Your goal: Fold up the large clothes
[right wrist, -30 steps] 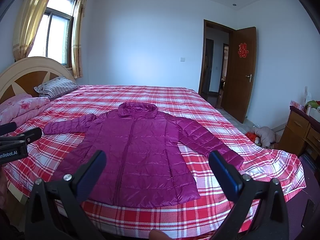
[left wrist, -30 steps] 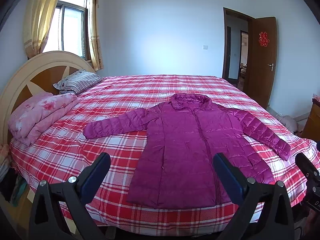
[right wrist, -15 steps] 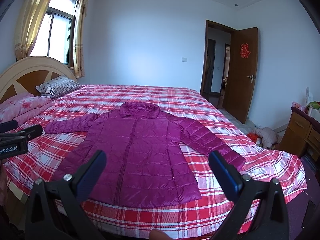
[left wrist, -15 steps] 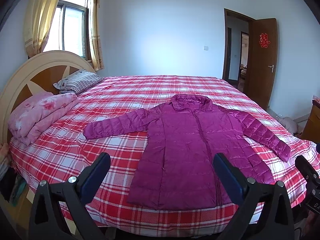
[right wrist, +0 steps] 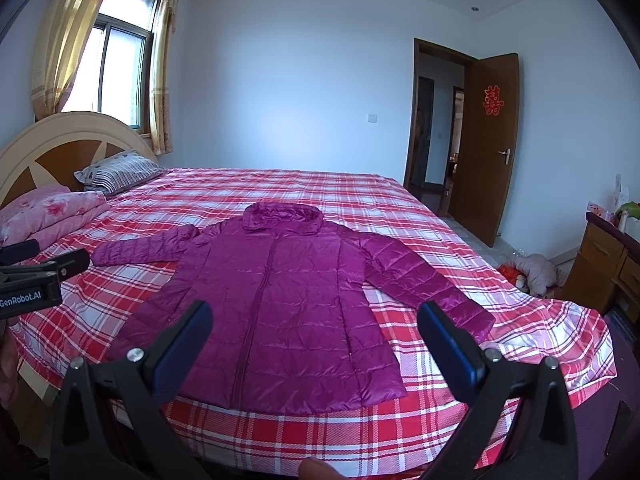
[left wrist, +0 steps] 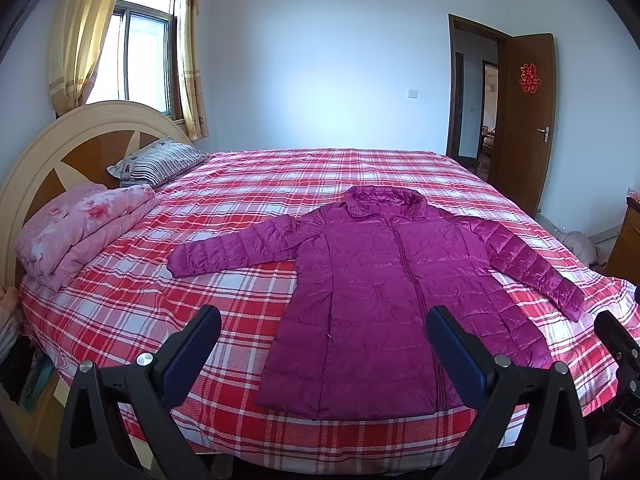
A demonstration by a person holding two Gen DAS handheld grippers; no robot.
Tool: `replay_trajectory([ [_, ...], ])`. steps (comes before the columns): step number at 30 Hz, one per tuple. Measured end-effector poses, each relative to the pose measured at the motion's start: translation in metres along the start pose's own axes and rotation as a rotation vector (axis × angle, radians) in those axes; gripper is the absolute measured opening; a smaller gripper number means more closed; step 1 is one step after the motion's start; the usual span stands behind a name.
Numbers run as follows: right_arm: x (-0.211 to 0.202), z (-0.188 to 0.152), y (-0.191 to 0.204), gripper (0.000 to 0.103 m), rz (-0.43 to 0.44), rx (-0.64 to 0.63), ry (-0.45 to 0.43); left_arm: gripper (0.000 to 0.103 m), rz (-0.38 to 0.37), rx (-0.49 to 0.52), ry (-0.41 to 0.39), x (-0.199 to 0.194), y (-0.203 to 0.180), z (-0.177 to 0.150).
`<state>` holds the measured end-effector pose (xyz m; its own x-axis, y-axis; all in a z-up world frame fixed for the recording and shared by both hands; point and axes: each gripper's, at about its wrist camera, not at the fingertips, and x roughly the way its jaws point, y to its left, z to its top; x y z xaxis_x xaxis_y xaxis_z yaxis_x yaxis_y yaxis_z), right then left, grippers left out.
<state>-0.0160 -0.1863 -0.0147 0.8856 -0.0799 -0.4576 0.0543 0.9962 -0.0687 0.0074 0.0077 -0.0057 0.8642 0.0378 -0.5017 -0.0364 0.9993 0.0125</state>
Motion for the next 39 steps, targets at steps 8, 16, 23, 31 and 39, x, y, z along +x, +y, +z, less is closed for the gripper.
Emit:
replay_trajectory([
  [8,0.000,0.000,0.001,0.103,0.003,0.001,0.001,0.102,0.003,-0.001,0.004,0.003,0.002,0.000],
  [16,0.001,-0.001,0.002,0.103,0.012,0.002,0.003,0.102,0.006,-0.002,0.005,0.005,0.005,-0.001],
  [23,0.003,-0.002,0.001,0.103,0.028,0.008,0.010,0.102,0.009,-0.003,0.010,0.007,0.005,-0.001],
  [31,0.006,-0.004,-0.002,0.103,0.061,0.015,0.006,0.102,0.014,0.001,0.017,0.011,0.003,-0.004],
  [39,0.049,-0.025,-0.026,0.098,0.073,0.038,0.083,0.102,0.032,0.069,0.084,0.065,-0.006,-0.021],
])
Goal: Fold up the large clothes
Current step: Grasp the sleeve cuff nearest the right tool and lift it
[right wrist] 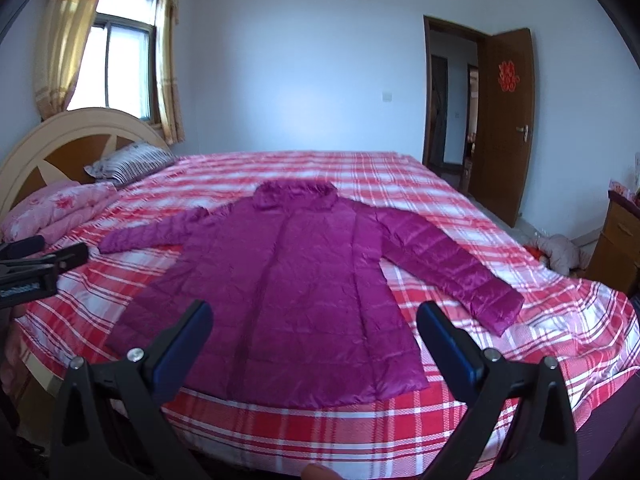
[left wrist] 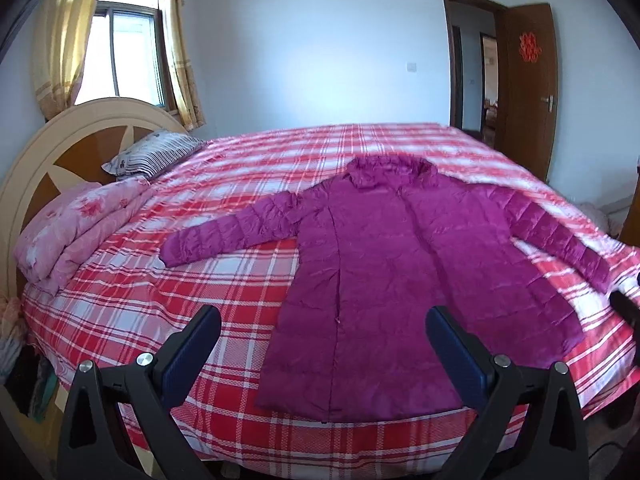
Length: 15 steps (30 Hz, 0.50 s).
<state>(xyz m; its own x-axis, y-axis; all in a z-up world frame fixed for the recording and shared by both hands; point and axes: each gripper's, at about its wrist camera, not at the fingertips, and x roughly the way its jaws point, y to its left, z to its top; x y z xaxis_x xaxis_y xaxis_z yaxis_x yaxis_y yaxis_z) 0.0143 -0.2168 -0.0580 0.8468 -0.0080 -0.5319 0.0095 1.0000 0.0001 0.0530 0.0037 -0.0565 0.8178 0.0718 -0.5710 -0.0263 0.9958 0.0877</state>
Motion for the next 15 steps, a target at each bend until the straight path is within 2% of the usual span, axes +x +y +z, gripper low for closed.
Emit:
replay_trajectory([
  [3,0.025,-0.008,-0.039,0.091,-0.070,0.058,0.047,0.102,0.024,0.019,0.017,0.034,-0.003,-0.005],
  [5,0.045,-0.015,-0.083,0.087,-0.134,0.142,0.089,0.102,0.033,0.031,0.015,0.056,-0.004,-0.006],
  [10,0.077,-0.025,-0.181,0.086,-0.296,0.321,0.170,0.102,0.062,0.047,0.053,0.120,-0.005,-0.006],
  [13,0.098,-0.026,-0.222,0.084,-0.358,0.401,0.224,0.102,0.083,0.044,0.072,0.149,-0.005,-0.006],
  [15,0.116,-0.029,-0.246,0.083,-0.370,0.453,0.264,0.102,0.095,0.030,0.088,0.163,-0.003,-0.006],
])
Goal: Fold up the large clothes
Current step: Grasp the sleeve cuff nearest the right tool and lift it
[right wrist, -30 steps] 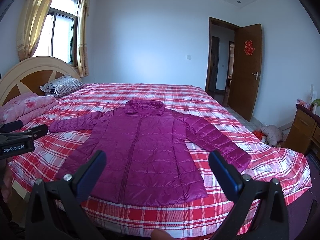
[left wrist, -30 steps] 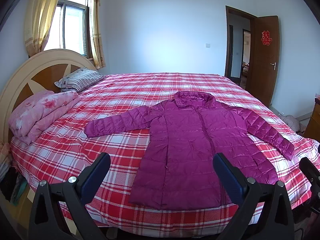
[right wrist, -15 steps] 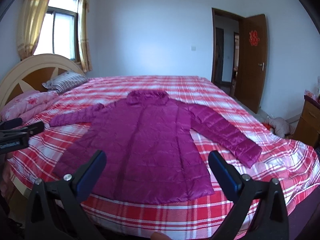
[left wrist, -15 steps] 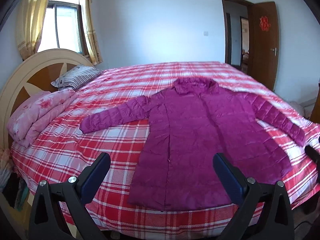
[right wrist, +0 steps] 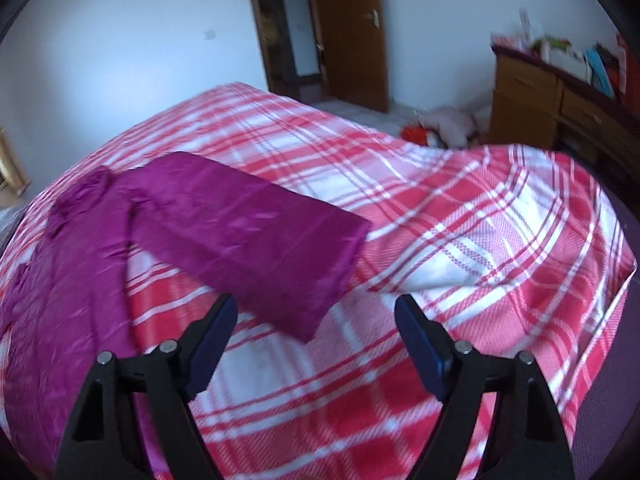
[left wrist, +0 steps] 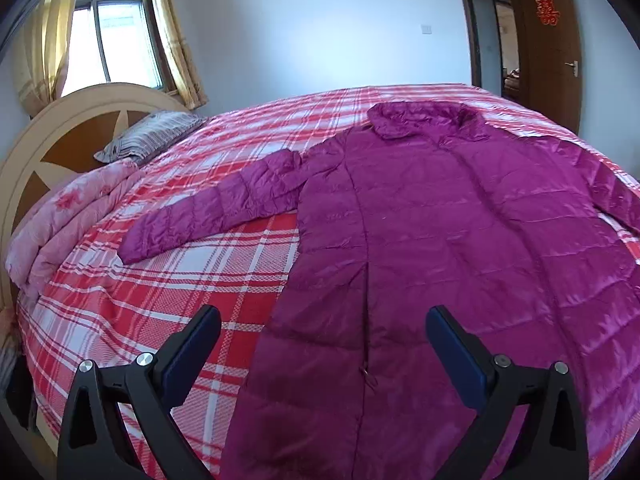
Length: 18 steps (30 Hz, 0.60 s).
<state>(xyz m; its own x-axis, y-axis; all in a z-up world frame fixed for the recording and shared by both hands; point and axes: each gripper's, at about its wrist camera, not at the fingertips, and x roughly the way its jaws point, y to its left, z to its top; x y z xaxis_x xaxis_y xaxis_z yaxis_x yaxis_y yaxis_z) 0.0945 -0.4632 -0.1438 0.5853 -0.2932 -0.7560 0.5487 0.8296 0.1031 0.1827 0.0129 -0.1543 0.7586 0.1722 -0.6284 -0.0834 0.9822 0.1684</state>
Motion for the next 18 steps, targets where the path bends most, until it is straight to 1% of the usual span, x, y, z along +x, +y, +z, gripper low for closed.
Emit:
replay_trajectory([
  [4,0.044,0.020,-0.006,0.082,-0.045,0.007,0.073,0.102,0.014,-0.007,0.029,0.021,-0.003,0.003],
  [7,0.071,0.024,-0.002,0.074,-0.049,0.004,0.113,0.102,0.016,-0.007,0.043,0.027,-0.005,0.004],
  [8,0.074,0.024,0.002,0.068,-0.050,-0.016,0.110,0.102,0.012,-0.008,0.046,0.028,-0.006,0.005],
  [9,0.073,0.023,0.007,0.049,-0.056,-0.038,0.099,0.102,0.011,-0.008,0.046,0.028,-0.006,0.006],
  [10,0.071,0.023,0.013,0.041,-0.044,-0.067,0.080,0.102,0.010,-0.008,0.046,0.027,-0.007,0.006],
  [11,0.069,0.023,0.017,0.026,-0.028,-0.096,0.069,0.102,0.008,-0.008,0.046,0.026,-0.006,0.007],
  [12,0.066,0.024,0.020,0.020,-0.027,-0.113,0.062,0.102,0.004,-0.009,0.045,0.025,-0.006,0.008],
  [14,0.059,0.029,0.020,0.016,-0.026,-0.118,0.040,0.102,-0.003,-0.012,0.041,0.021,-0.005,0.009],
  [18,0.043,0.059,0.017,0.014,-0.071,-0.129,-0.044,0.102,-0.025,-0.032,0.024,0.012,0.002,0.013],
])
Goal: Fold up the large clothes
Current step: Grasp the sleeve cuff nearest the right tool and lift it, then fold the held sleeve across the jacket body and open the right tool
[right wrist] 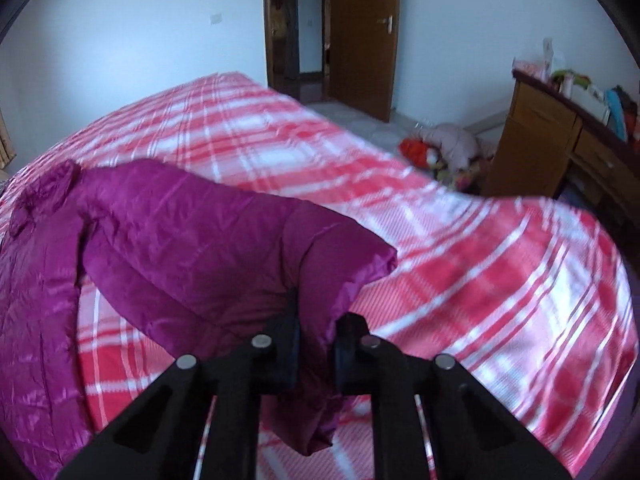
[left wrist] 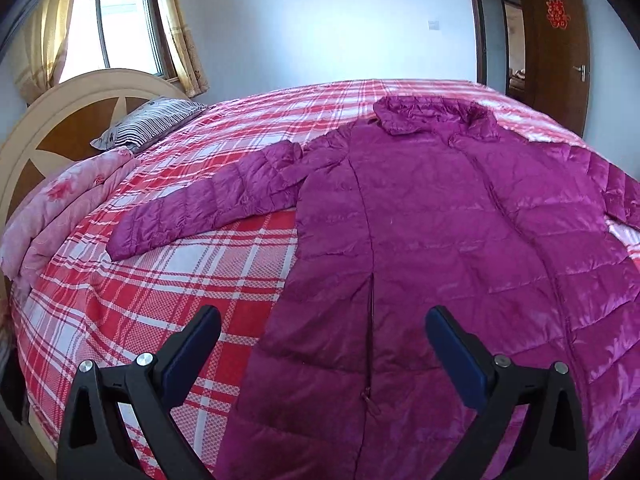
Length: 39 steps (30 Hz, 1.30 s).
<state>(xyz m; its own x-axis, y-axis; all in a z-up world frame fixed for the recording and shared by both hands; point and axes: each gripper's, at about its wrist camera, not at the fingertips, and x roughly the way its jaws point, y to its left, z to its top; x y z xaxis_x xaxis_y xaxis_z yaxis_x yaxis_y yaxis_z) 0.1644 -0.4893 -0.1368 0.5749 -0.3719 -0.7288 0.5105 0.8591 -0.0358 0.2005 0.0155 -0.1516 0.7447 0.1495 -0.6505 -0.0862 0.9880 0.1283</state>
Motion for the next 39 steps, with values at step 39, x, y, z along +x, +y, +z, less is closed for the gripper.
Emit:
replay_trajectory([
  [39,-0.087,-0.019,0.365,0.013,0.213,-0.855,-0.483,0.102,0.010,-0.114,0.027,0.010,0.065,-0.004],
])
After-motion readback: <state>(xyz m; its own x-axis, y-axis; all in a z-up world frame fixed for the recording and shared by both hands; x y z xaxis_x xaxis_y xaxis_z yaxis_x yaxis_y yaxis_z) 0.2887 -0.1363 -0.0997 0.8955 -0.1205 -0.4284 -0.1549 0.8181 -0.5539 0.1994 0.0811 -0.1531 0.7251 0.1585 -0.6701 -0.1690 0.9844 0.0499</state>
